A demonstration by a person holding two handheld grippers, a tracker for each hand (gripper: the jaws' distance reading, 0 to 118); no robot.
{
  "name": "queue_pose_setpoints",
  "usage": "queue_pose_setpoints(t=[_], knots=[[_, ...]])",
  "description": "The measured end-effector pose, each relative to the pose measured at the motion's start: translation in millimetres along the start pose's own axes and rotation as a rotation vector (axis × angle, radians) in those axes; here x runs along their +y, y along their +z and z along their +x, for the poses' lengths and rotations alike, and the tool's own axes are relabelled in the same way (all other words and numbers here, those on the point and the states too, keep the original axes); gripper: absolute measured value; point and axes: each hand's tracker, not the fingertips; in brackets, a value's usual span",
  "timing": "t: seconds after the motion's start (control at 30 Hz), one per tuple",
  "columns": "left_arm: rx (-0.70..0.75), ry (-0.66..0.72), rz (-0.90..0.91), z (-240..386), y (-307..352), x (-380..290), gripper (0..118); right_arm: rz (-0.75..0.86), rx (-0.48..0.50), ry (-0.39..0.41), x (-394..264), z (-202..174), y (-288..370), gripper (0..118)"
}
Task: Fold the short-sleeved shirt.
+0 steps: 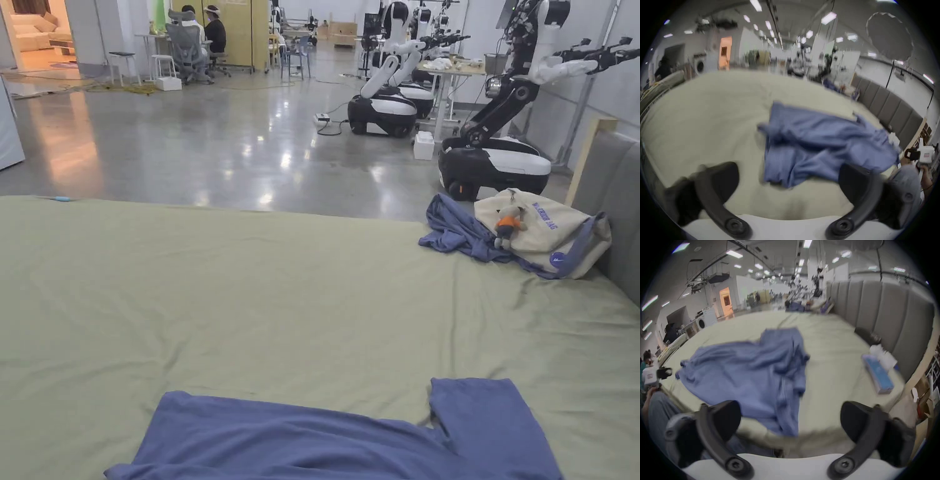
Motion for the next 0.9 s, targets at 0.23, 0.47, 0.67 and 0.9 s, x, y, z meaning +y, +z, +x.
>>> queue_pose_setpoints(t=[0.23, 0.47, 0.67, 0.9], knots=[[0.064, 0.049, 0.370, 49.8, 80.4, 98.4, 25, 0.482, -0.033, 0.028, 88.0, -34.8, 53.6, 2], [0.022, 0.032, -0.201, 19.1, -89.5, 156.1, 116, 0.471, 0.091, 0.047, 111.2, -40.8, 44.1, 2], [0.057, -0.189, -0.507, 7.0, -257.2, 154.4, 116, 0.378, 0.087, 0.001, 99.7, -23.7, 24.1, 2], [0.164, -0.504, -0.289, 39.6, -265.4, 162.2, 83, 0.299, 0.035, -0.026, 99.9, 5.7, 1.8, 2]])
